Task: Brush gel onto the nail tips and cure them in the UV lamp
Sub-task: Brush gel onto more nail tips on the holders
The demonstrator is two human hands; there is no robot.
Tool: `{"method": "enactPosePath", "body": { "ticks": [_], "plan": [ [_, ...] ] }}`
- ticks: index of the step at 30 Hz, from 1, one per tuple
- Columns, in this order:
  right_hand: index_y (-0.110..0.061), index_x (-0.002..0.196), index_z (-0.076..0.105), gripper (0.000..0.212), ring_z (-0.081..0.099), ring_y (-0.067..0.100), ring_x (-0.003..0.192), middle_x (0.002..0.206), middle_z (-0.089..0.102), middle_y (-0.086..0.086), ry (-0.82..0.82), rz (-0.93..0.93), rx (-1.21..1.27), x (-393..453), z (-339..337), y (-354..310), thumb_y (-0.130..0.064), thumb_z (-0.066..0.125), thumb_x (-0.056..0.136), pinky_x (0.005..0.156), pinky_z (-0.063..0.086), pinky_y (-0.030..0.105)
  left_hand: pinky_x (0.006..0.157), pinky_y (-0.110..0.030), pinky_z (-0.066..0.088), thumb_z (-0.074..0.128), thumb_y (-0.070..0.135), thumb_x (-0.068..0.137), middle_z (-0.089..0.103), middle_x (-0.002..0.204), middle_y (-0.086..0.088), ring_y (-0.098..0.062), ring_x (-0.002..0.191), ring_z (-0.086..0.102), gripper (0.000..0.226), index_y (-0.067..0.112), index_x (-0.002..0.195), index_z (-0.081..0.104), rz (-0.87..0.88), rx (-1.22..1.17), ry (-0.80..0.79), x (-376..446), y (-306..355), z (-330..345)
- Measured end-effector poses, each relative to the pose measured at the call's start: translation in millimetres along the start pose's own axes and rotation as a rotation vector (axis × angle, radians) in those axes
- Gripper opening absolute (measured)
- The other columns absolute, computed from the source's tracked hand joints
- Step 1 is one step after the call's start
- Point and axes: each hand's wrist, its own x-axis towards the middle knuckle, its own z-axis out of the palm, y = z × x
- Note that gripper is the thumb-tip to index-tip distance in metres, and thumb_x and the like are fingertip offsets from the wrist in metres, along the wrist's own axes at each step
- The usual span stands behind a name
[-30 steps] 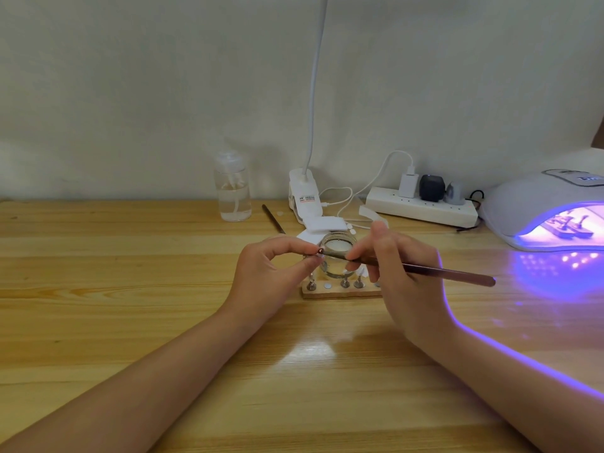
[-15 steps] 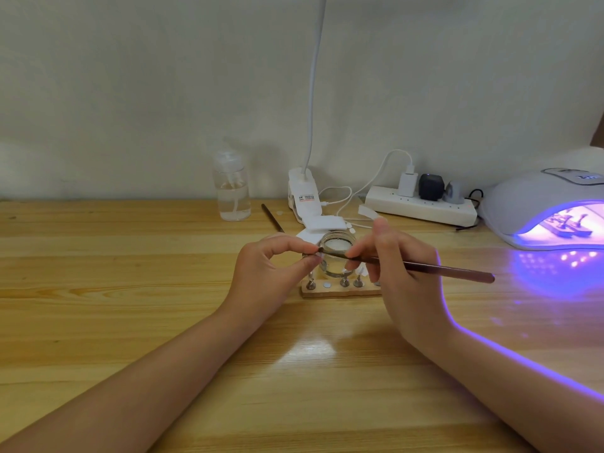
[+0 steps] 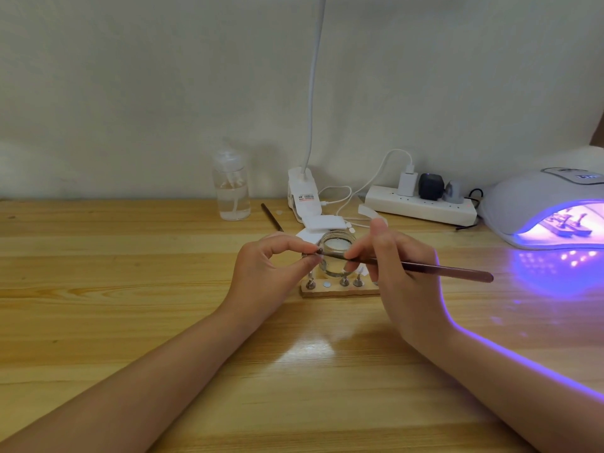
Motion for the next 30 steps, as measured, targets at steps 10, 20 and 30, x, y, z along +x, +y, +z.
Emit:
{"method": "enactPosePath", "body": {
  "ticks": [10,20,30],
  "plan": [
    [-0.009,0.064,0.065,0.042,0.05,0.0,0.047,0.057,0.063,0.001,0.069,0.025,-0.046,3.0,-2.6,0.8,-0.027,0.042,0.094,0.045,0.037,0.011,0.075,-0.006,0.042,0.076,0.009,0.07,0.069,0.076,0.009,0.003,0.077,0.061,0.015,0.023,0.071,0.07,-0.01,0.011,0.007,1.1,-1.2,0.0],
    [-0.008,0.058,0.065,0.045,0.054,0.006,0.045,0.05,0.062,0.003,0.044,0.056,0.03,-1.3,-0.8,0.6,-0.031,0.041,0.09,0.046,0.036,0.012,0.072,-0.003,0.04,0.076,0.009,0.07,0.068,0.074,0.009,0.007,0.075,0.06,0.016,0.024,0.069,0.069,-0.053,0.002,0.014,-0.7,0.4,0.0],
    [-0.012,0.061,0.066,0.041,0.053,-0.001,0.047,0.054,0.064,-0.001,0.054,0.065,0.001,-0.2,3.2,-1.3,-0.037,0.044,0.085,0.049,0.038,0.009,0.072,-0.004,0.041,0.076,0.011,0.069,0.068,0.073,0.01,0.006,0.074,0.06,0.017,0.026,0.067,0.069,-0.055,0.001,0.023,0.1,0.5,0.7]
  ]
}}
